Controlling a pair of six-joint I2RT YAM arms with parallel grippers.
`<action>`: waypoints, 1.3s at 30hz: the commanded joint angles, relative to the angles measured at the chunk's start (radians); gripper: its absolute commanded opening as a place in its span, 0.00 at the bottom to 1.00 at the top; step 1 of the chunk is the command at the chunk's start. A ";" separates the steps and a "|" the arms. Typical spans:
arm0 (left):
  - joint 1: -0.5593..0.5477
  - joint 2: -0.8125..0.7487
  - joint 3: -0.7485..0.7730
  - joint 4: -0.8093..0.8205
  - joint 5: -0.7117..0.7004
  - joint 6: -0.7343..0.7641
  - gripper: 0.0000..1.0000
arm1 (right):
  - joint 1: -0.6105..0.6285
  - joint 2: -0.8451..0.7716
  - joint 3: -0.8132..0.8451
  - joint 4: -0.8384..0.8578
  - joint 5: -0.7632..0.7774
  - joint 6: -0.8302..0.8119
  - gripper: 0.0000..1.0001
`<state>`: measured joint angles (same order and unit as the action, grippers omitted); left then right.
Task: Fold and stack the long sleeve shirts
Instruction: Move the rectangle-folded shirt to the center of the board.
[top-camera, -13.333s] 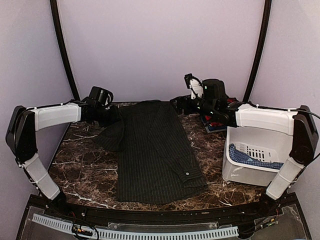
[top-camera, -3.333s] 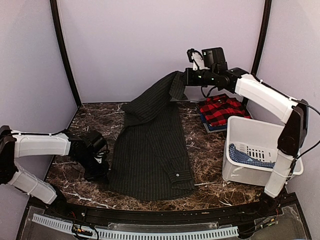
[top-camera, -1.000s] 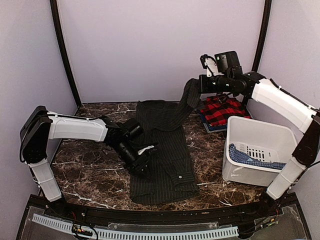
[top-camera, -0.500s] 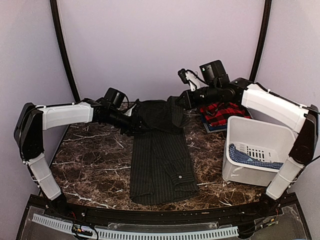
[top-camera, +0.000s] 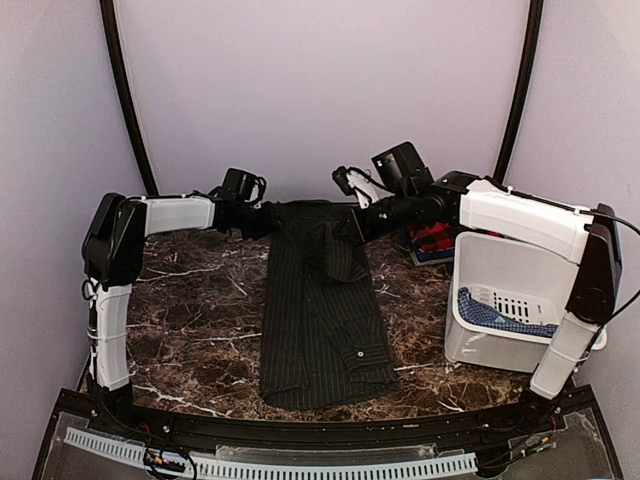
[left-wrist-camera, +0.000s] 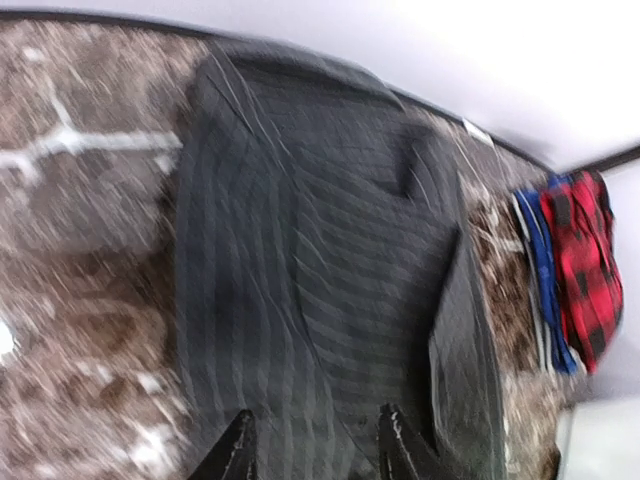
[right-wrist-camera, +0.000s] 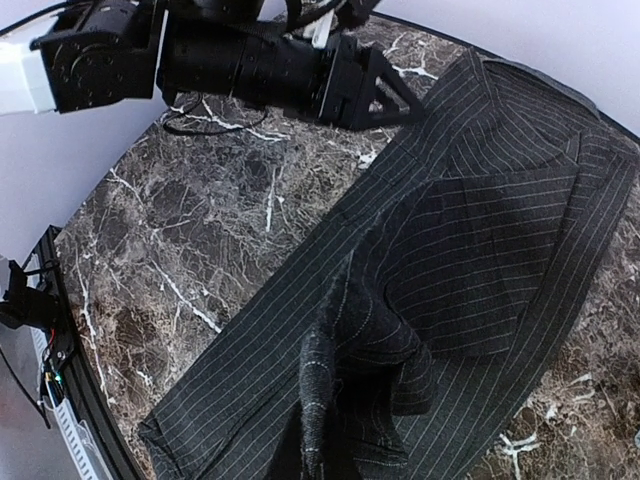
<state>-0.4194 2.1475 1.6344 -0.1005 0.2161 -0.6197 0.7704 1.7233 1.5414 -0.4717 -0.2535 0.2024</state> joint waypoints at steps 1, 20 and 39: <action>0.025 0.058 0.151 0.022 -0.194 0.074 0.40 | 0.004 -0.002 -0.037 0.027 0.018 0.019 0.00; 0.043 0.387 0.560 -0.074 -0.276 0.247 0.31 | 0.004 -0.018 -0.060 0.014 0.045 0.021 0.00; 0.164 0.402 0.501 0.047 -0.055 0.090 0.00 | 0.051 0.049 -0.177 0.042 -0.051 0.068 0.00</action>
<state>-0.3038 2.5793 2.1876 -0.1242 0.1005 -0.4381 0.7914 1.7317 1.4040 -0.4671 -0.2584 0.2451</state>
